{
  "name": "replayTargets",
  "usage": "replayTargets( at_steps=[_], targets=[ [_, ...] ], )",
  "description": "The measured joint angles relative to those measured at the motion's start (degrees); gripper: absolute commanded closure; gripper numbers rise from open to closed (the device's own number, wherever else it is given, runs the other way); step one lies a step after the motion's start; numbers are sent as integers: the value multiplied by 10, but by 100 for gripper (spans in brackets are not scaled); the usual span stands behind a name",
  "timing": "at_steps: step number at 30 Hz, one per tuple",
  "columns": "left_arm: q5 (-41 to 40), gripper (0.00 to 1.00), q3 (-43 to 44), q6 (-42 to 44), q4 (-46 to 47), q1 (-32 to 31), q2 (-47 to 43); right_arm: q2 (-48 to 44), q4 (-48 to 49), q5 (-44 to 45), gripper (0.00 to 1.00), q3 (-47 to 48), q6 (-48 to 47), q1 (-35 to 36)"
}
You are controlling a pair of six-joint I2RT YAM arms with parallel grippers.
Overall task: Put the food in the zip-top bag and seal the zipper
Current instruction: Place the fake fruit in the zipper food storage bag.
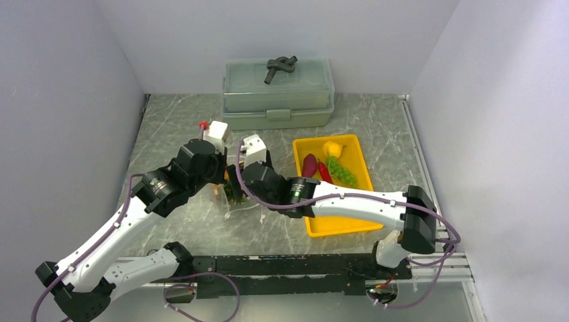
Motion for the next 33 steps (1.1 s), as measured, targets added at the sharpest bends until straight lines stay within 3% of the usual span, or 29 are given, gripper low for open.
replayTargets(
  at_steps=[21,30,33],
  targets=[
    [2,100,0,-1,0,1,11,61,143,38,65,-18,29,-56],
    [2,100,0,-1,0,5,14,83,212,42,43,-29,45,-66],
    [2,100,0,-1,0,6,17,97,224,42,25,-29,50,-70]
  ],
)
